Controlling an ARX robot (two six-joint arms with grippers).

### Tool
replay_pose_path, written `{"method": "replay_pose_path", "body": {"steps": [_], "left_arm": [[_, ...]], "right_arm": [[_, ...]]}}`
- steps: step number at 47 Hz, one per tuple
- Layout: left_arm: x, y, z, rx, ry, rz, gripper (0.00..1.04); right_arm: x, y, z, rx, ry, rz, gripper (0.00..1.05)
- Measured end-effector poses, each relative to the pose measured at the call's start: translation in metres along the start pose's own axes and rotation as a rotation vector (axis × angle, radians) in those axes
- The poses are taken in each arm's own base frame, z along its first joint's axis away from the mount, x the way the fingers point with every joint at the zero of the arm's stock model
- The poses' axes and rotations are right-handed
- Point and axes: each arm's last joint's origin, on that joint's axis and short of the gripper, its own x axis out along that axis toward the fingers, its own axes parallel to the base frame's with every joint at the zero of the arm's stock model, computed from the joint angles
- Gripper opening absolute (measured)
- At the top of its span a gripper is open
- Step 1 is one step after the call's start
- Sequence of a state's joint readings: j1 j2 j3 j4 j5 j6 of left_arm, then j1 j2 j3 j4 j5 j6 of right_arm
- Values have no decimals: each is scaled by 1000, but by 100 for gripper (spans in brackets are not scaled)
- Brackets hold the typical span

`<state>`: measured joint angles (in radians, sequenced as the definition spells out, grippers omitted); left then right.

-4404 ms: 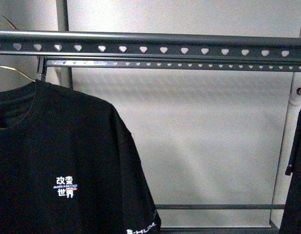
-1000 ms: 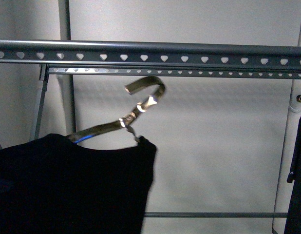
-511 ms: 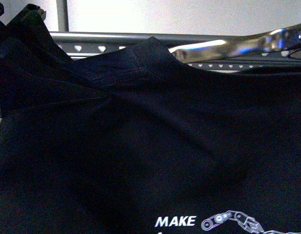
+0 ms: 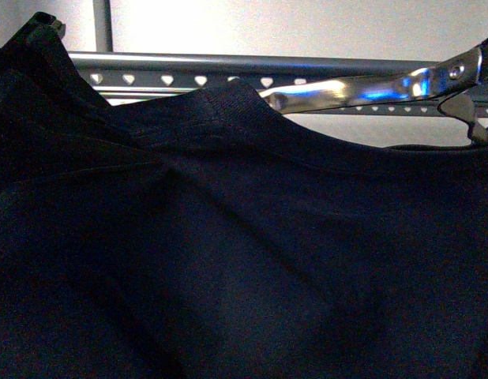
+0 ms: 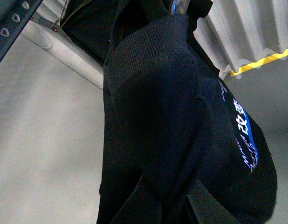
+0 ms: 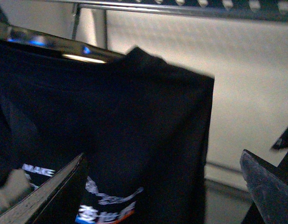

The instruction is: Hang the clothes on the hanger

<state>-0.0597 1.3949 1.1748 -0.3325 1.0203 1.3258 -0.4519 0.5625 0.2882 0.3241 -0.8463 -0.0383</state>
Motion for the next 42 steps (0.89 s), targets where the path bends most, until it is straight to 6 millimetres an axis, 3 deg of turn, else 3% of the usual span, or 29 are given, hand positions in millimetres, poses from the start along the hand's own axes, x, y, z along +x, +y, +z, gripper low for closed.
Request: {"method": "replay_pose_path", "body": {"steps": [5,11,16,35,42], "left_arm": [[0,0,0,-1,7,2,4],[0,0,0,-1,9,2,4],[0,0,0,-1,8,2,4],[-2,1,-2,-19,45,15,4],[-2,0,-2,-21,17,7,4]], "right_arm": [[35,-18,15,-389,42,188,97],[77,-30,11,-700,185,322,97],[108,-34,22,-898,183,356,97],[184,-46,50,-1048,185,311,97],[190,-52,60,-1022,175,290,97]]}}
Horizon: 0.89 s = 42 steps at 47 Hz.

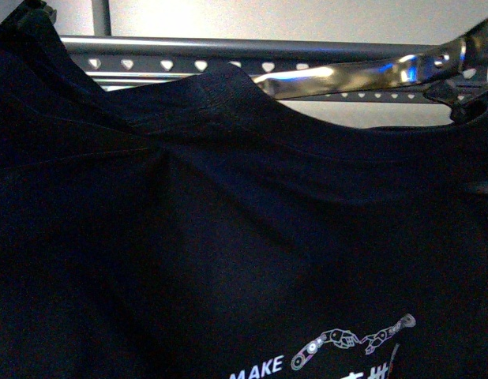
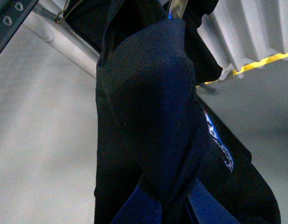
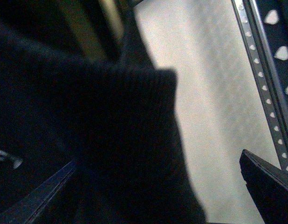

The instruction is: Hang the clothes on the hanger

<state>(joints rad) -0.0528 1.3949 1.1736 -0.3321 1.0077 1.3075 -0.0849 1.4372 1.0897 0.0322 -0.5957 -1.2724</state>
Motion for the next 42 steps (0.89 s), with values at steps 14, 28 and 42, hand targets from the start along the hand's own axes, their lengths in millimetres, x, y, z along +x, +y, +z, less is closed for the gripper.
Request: {"method": "replay_pose_path", "body": {"steps": [14,28,42], "left_arm": [[1,0,1,1,-5,-3,4],[1,0,0,1,3,-1,4],[0,0,0,0,7,1,4]], "right_arm": [[-14,-10,-8,31,13,-3,97],[14,-17,-9,61,-28,-38,97],[31,0,-2,101,-74,-48,38]]}}
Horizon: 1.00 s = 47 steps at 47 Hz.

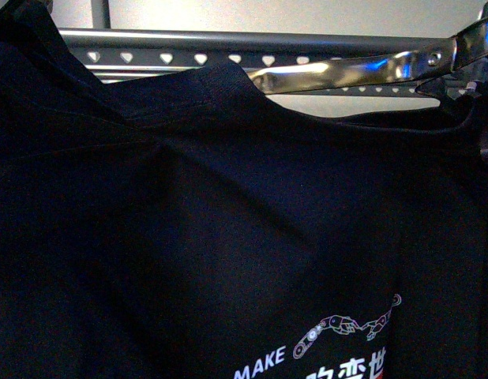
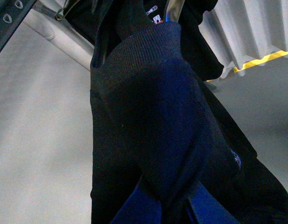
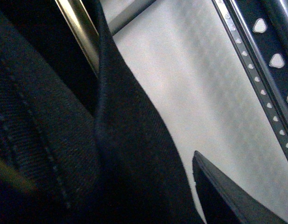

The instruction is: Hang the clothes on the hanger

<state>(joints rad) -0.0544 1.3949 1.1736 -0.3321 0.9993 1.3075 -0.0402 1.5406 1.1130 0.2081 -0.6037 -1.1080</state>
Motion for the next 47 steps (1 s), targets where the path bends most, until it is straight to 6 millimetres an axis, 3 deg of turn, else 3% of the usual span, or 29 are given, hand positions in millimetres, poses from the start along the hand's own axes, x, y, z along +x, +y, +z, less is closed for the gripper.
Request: {"method": "replay_pose_path", "body": {"steps": [5,9,22,29,40,47], "left_arm": [[0,0,0,4,-15,-3,18],[0,1,2,10,-28,-3,29],[1,0,7,25,-62,-12,68],[7,-1,10,27,-89,-31,99],[12,-5,6,5,-99,-51,98],[14,-6,5,-1,-102,-57,98]], "right_arm": [[-4,11,-10,25,-35,-13,21],[-8,20,-18,31,-45,-17,16],[-32,38,-52,204,-46,-17,14],[-53,53,-77,317,-11,103,14],[-64,65,-86,318,56,202,12],[-63,58,-85,219,106,208,11]]}}
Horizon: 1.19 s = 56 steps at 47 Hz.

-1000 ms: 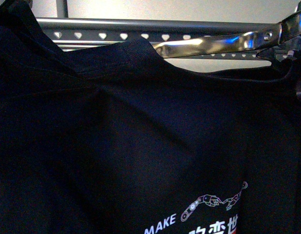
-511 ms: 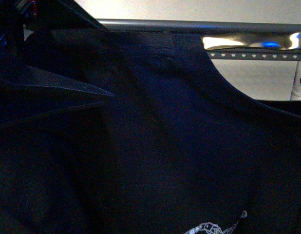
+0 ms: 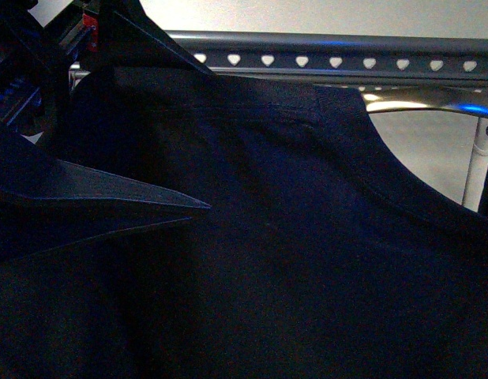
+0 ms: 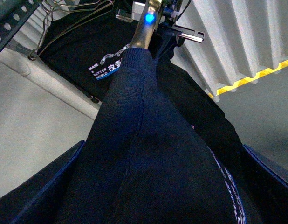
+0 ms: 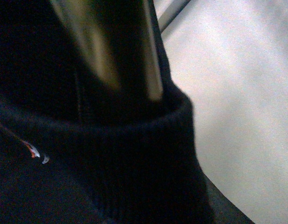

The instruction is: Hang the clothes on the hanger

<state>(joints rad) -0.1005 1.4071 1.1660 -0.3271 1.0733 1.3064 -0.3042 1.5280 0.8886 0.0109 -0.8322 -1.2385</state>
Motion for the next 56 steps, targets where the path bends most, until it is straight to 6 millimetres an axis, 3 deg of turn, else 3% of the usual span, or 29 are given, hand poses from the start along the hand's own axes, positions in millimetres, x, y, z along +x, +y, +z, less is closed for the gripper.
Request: {"method": "replay_pose_path", "body": {"steps": [14,26,40,56], "left_arm": [[0,0,0,1,9,3,98],[-5,2,0,10,24,19,98],[-5,2,0,11,26,20,98],[-8,3,-1,10,38,29,98]], "right_arm": [[3,-40,41,-106,88,-55,11],[-20,-73,94,-258,135,-114,11],[-26,-66,99,-489,200,-95,9],[-33,-63,120,-697,132,-276,9]]}}
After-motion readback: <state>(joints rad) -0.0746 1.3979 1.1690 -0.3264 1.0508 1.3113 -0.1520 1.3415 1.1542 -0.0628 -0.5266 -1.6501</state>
